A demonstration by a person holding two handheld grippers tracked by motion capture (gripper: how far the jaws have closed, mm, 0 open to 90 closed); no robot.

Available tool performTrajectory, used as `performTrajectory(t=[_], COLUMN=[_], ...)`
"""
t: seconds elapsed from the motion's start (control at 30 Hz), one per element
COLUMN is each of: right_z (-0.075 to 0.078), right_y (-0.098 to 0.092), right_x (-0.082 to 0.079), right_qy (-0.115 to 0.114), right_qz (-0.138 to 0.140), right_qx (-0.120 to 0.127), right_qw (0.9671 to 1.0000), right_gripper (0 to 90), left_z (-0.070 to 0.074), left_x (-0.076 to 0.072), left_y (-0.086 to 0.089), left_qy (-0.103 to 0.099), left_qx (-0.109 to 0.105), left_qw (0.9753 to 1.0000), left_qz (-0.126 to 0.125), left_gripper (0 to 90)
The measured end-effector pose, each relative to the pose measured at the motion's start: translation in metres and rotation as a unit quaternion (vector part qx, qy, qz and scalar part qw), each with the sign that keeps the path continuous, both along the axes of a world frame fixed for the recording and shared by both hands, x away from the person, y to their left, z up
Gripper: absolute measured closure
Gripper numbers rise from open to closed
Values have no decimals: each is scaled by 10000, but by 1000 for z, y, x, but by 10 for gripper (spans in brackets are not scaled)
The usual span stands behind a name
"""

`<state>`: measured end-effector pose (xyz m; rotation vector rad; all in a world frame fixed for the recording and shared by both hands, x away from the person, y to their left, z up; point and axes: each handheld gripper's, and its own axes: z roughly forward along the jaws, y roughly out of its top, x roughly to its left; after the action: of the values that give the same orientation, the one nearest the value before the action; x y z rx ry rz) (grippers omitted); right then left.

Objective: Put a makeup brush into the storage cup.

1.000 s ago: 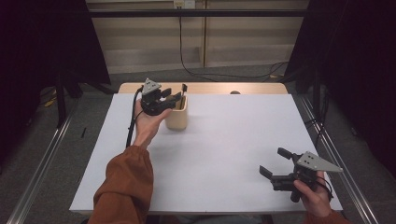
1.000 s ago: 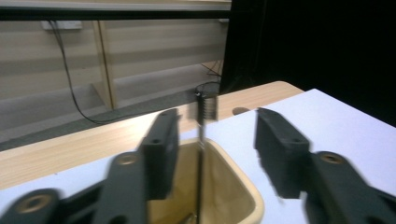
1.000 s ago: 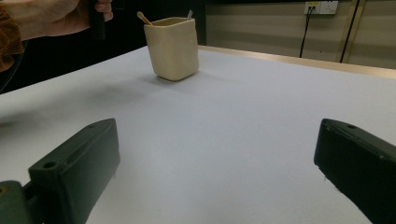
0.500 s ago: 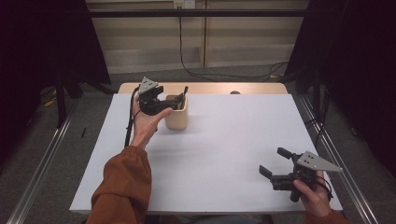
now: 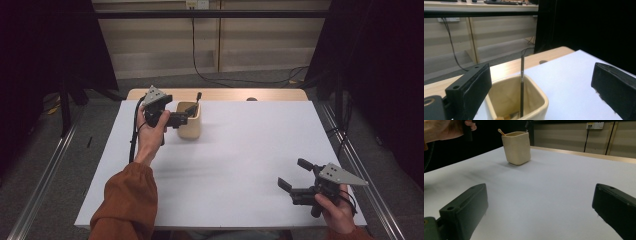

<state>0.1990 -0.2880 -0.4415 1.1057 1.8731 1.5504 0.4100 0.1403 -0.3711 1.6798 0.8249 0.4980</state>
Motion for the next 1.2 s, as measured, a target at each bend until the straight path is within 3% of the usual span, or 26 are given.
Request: performTrajectory(t=[0.17,0.43,0.57,0.83,0.93,1.2], right_z=[1,1,1,1,1,1], right_y=[-1,-2,-2,-2,-1,-1], right_x=[-1,0,-1,-1,-1,-1], right_qy=[-8,-10,-26,-25,-25,-13], right_qz=[-27,-44,-41,-37,-25,-14], right_qx=[8,7,-9,-40,-42,-49], right_qw=[10000,10000,10000,10000,10000,10000], right_gripper=[0,0,0,0,0,0], left_z=[0,2,-2,-4,-8,-18], left_x=[-5,-20,-29,-45,-52,-66], left_y=[3,6,10,17,21,33], left_qy=[98,-7,60,40,-18,41], left_qx=[-20,-19,-118,-39,-147,-76], left_qw=[9999,10000,9999,9999,9998,9999], left_qz=[-38,-60,-99,-88,-132,-57], left_gripper=[29,28,21,17,17,16])
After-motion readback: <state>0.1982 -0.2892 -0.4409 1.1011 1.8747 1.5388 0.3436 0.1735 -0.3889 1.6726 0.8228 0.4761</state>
